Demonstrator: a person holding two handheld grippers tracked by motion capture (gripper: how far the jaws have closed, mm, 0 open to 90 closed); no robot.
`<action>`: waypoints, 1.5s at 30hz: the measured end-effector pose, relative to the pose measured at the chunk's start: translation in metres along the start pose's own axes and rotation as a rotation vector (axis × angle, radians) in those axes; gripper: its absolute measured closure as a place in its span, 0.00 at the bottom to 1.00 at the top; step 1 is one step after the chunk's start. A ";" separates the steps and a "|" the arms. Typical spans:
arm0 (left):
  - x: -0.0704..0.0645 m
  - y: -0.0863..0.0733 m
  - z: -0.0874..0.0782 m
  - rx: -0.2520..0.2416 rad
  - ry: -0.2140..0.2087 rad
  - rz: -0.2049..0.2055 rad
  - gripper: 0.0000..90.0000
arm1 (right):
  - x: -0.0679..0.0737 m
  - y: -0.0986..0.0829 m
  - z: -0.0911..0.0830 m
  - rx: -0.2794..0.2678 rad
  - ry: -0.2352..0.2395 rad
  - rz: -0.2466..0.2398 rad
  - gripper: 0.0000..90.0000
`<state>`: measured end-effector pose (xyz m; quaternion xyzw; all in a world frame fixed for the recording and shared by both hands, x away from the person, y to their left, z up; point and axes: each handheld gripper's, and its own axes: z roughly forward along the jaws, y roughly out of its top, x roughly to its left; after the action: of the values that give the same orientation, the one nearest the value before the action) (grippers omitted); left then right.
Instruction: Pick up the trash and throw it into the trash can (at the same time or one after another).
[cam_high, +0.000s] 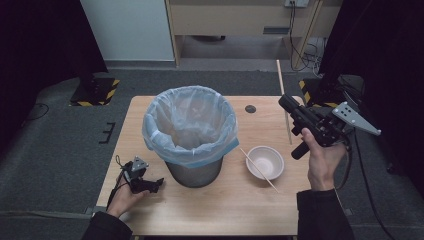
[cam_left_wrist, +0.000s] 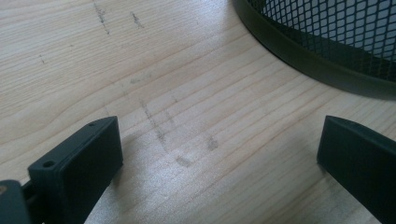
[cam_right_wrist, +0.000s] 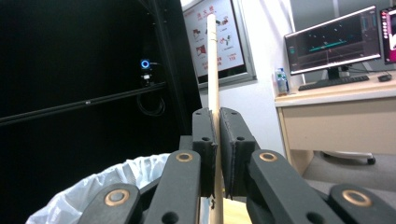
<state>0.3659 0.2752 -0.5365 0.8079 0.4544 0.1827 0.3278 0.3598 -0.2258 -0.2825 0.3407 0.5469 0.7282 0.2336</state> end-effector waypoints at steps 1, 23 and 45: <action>0.000 0.000 0.000 0.000 0.000 0.000 0.00 | 0.002 0.002 0.002 -0.002 0.004 -0.003 0.95; 0.000 0.000 0.000 -0.002 0.000 0.000 0.00 | 0.035 0.013 0.049 0.007 0.064 -0.048 0.95; 0.000 0.000 0.000 -0.002 -0.001 0.001 0.00 | 0.054 0.009 0.089 0.032 0.103 -0.049 0.95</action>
<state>0.3662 0.2753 -0.5366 0.8080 0.4534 0.1828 0.3289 0.3912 -0.1332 -0.2456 0.2929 0.5778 0.7300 0.2178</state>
